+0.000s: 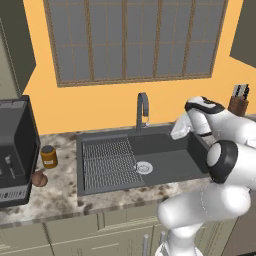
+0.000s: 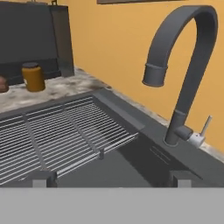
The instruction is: Turn on the sink faucet. Then move the potato from the counter to the sink. Turn off the sink. Move the vegetable from the sink to the pot next to the stove. Finally move the pot to the front left burner.
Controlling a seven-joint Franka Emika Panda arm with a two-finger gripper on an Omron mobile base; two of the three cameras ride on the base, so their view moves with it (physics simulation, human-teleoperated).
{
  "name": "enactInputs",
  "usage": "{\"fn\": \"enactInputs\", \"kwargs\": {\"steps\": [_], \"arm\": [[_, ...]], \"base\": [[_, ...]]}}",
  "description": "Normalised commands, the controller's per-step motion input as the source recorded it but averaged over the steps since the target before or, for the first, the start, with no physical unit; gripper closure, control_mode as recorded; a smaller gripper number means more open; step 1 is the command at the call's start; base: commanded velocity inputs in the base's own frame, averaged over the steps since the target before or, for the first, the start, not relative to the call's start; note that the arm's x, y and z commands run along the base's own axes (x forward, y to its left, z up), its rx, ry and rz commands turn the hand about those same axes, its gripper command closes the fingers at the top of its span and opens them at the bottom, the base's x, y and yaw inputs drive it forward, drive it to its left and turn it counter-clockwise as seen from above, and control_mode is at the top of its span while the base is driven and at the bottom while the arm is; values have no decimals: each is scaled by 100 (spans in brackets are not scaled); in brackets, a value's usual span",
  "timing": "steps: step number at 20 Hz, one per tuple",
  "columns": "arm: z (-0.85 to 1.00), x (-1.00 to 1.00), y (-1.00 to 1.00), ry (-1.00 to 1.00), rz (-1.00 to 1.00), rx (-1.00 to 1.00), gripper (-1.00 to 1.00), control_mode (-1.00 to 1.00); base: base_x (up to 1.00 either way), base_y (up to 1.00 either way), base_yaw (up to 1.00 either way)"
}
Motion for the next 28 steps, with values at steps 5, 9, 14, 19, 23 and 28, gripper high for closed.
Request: {"fn": "enactInputs", "kwargs": {"steps": [5, 9, 14, 19, 23, 28], "arm": [[-8, 45, 0, -9, 15, 7, -100, -100], [-6, 16, -1, -5, 7, 4, -100, -100], [-5, 30, 3, 0, 3, 2, -100, -100], [-5, 26, 22, 0, 0, 2, -100, -100], [-8, 19, 36, 0, 0, 0, -100, -100], [-8, 24, 32, 0, -1, 0, -100, -100]], "base": [[0, 0, 0], [0, 0, 0], [0, 0, 0], [0, 0, 0], [0, 0, 0], [0, 0, 0]]}}
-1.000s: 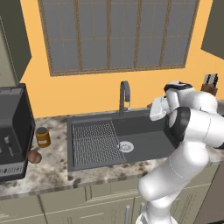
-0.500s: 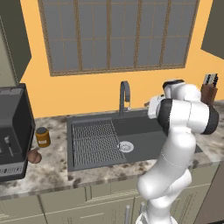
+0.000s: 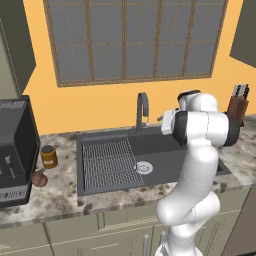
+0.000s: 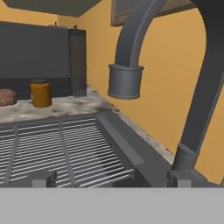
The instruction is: Turn on the sink faucet. Then move the potato from the counter to the sink. Turn off the sink. Move the vegetable from the sink to the pot next to the stove. Finally move the pot to the front left burner.
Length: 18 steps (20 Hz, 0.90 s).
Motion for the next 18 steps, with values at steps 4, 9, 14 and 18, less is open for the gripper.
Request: {"fn": "enactInputs", "kwargs": {"steps": [4, 9, 14, 18], "arm": [[-3, 35, 17, -2, 0, 0, -100, -100], [-2, 28, -3, -5, 0, 0, -100, -100], [-7, 20, -9, -7, 0, 1, -100, -100], [-8, 21, -14, -6, 0, 1, -100, -100]], "base": [[0, 0, 0], [0, 0, 0], [0, 0, 0], [0, 0, 0]]}}
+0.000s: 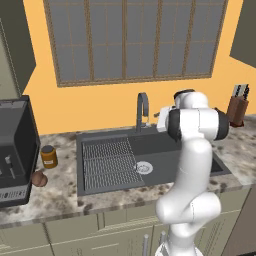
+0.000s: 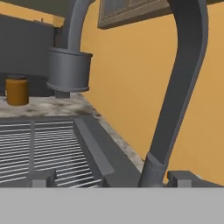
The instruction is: Turn on the sink faucet. Then move the potato from the counter to the sink. Turn off the sink. Move the vegetable from the sink to the pot next to the stove. Finally move the pot to the front left burner.
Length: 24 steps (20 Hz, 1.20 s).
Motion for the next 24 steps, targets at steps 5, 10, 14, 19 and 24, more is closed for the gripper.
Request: {"fn": "enactInputs", "kwargs": {"steps": [5, 10, 14, 19, 24], "arm": [[-14, 26, -7, -1, 0, 1, -100, -100], [-14, 34, -1, 0, 0, 0, -100, -100], [-5, 36, 0, 0, 0, 0, -100, -100], [-7, 31, 0, 0, 1, 0, -100, -100], [-17, 14, 0, 0, 2, 0, -100, -100]], "base": [[0, 0, 0], [0, 0, 0], [0, 0, 0], [0, 0, 0], [0, 0, 0]]}}
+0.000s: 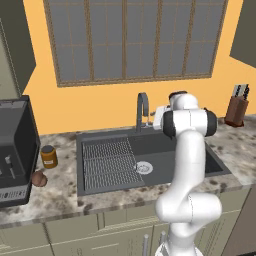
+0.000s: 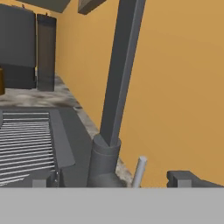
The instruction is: Turn on the sink faucet. Then move the potato from the counter to the sink. Turn off the sink. Move the vegetable from the sink to the pot next to the stove. Finally move the pot to the front left burner.
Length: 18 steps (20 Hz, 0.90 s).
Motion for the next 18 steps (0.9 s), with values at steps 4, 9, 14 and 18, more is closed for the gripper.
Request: {"fn": "enactInputs", "kwargs": {"steps": [4, 9, 14, 18], "arm": [[-12, 0, 0, 0, 1, 1, -100, -100], [-7, 4, 0, 0, 0, 1, -100, -100], [-5, 7, 1, 1, 0, 0, -100, -100], [0, 1, 7, 0, 2, 1, -100, -100]], "base": [[0, 0, 0], [0, 0, 0], [0, 0, 0], [0, 0, 0]]}}
